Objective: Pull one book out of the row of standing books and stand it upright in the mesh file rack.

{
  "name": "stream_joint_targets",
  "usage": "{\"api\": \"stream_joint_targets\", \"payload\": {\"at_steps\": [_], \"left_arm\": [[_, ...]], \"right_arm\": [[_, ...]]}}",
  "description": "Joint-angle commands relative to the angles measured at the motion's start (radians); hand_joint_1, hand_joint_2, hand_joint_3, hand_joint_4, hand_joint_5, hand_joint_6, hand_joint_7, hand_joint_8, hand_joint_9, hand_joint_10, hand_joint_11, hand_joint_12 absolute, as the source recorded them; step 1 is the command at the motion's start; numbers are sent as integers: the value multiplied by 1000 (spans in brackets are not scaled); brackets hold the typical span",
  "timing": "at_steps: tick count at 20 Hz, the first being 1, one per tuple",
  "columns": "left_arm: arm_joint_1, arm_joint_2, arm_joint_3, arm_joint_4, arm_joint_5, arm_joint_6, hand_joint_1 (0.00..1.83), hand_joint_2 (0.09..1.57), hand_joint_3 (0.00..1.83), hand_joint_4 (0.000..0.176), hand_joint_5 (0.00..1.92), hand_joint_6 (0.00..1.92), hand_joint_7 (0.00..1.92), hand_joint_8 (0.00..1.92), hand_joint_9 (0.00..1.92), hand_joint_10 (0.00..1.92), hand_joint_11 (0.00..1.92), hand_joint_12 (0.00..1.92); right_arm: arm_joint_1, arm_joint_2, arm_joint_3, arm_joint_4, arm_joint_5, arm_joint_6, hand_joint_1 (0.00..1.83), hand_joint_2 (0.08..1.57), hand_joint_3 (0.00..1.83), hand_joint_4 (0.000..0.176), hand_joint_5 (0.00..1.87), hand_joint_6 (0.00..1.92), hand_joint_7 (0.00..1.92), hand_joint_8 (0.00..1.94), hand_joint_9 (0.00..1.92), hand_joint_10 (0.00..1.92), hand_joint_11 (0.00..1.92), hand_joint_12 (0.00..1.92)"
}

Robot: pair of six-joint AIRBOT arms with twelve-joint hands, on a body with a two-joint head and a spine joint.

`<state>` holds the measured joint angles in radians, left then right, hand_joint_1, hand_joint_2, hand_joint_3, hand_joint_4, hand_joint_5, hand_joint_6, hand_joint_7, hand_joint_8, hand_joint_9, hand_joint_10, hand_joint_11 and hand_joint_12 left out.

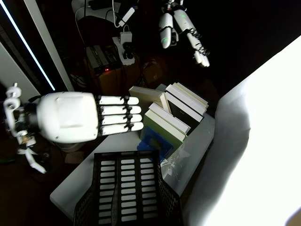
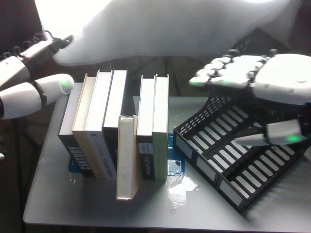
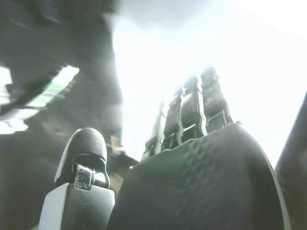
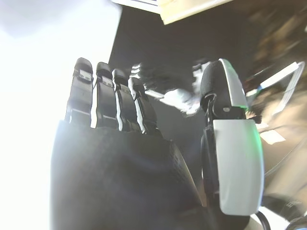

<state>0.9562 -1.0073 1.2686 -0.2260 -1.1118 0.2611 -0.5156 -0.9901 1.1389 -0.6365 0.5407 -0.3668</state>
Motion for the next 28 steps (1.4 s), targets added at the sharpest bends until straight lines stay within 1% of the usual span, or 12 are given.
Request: {"api": "stream_joint_targets", "payload": {"at_steps": [1,2,4,7,10,12,15,18,19,20,22,28], "left_arm": [[0,-7,11,-43,-144,-4,181,1362,0,7,0,0,0,0,0,0,0,0],[4,-17,22,-75,-159,-4,209,1352,0,11,0,0,0,0,0,0,31,18],[9,-26,32,-117,-175,-4,235,1329,4,11,0,0,0,0,0,0,0,362],[22,-35,59,-178,-190,-4,325,1350,2,5,0,0,0,0,0,0,0,238],[32,-30,68,-201,-181,-4,395,1369,1,0,0,0,0,0,0,0,0,330],[36,-30,74,-219,-189,-4,352,1341,0,0,0,0,0,0,0,0,0,265],[48,-31,75,-232,-192,-4,269,1320,0,7,0,0,0,0,0,0,0,23],[65,-29,72,-252,-208,-4,277,1320,0,24,0,0,0,0,0,0,18,11],[68,-27,71,-255,-210,-4,321,1324,0,6,0,0,0,0,0,0,3,1],[70,-26,69,-257,-211,-4,340,1323,0,4,0,0,0,0,0,0,0,0],[76,-23,67,-264,-218,-4,335,1319,0,18,0,0,0,0,0,0,0,0],[108,-8,55,-298,-242,-4,342,1334,5,6,0,0,0,0,0,0,0,0]], "right_arm": [[34,-13,9,-43,50,2,725,1180,0,0,0,0,0,0,0,0,0,0],[71,-37,20,-142,24,2,742,1163,0,0,0,0,0,0,0,0,25,12],[112,-67,36,-279,-2,2,735,1148,0,0,0,0,0,0,0,0,0,0],[167,-138,65,-521,-44,2,817,1083,0,0,0,0,0,0,0,0,34,17],[207,-199,96,-699,-53,2,859,1060,0,0,0,0,0,0,0,0,0,0],[223,-245,120,-768,-53,2,768,1082,0,0,0,0,0,0,0,0,0,0],[241,-292,141,-847,-54,2,769,1078,0,0,0,0,0,0,0,0,0,0],[245,-335,161,-872,-53,2,704,1091,0,0,0,0,0,0,0,0,0,0],[245,-346,165,-872,-52,2,765,1055,0,0,0,0,0,0,0,0,0,0],[245,-355,169,-871,-52,2,794,1033,0,0,0,0,0,0,0,0,0,0],[245,-372,180,-861,-51,2,745,1050,0,0,0,0,0,0,0,0,0,0],[240,-436,219,-816,-47,2,775,1011,0,0,0,0,0,0,0,0,0,0]]}}
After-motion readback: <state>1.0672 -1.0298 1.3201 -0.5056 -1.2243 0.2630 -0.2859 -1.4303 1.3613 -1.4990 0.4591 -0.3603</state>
